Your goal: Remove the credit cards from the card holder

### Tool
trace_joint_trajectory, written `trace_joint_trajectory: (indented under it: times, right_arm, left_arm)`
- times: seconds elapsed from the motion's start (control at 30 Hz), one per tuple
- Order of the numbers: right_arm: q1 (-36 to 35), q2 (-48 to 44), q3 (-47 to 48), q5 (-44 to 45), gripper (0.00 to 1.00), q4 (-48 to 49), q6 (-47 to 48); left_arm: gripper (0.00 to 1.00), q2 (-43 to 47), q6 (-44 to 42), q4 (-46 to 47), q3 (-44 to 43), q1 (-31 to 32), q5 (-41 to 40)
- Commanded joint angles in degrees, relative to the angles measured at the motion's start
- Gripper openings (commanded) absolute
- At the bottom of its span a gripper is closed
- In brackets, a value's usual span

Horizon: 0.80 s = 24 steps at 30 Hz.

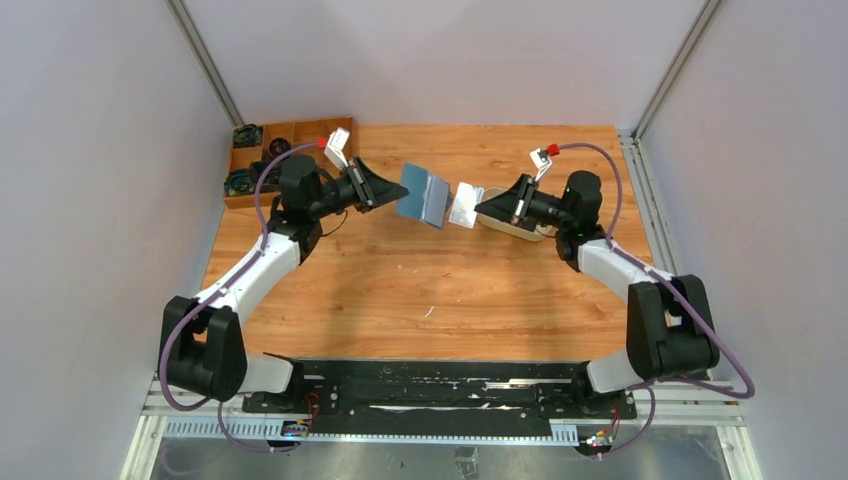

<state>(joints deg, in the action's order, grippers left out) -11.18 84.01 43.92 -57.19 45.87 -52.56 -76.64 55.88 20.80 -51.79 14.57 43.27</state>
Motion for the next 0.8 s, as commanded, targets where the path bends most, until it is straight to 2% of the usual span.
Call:
trace_joint_trajectory:
  times: [0.0, 0.07, 0.13, 0.37, 0.57, 0.77]
  right_arm:
    - [2.8, -5.6, 2.4, 6.6, 0.00, -27.9, 18.6]
    - [3.8, -6.4, 5.0, 9.8, 0.00, -35.8, 23.8]
    - [4.9, -6.0, 6.1, 10.6, 0.00, -38.4, 24.8]
    - [9.4, -2.1, 7.4, 13.4, 0.00, -40.3, 25.8]
    - [10.7, 4.7, 10.7, 16.4, 0.00, -40.7, 25.2]
    - [12.7, 13.4, 18.0, 20.4, 0.00, -40.5, 24.0]
  left_arm:
    - [0.00, 0.6, -5.9, -5.7, 0.7, -0.3, -0.6]
    - [0.00, -0.4, -7.4, -6.5, 3.2, -0.3, -0.9]
    - [0.00, -1.7, -8.5, -6.6, 5.5, -0.3, -0.6]
    - [0.00, -6.8, -14.8, -6.9, 12.2, -0.3, -0.5]
    - [0.00, -6.4, -17.8, -8.6, 13.6, -0.3, -2.7]
    - [0.00, -4.2, -24.2, -21.2, 11.2, -0.2, -10.7]
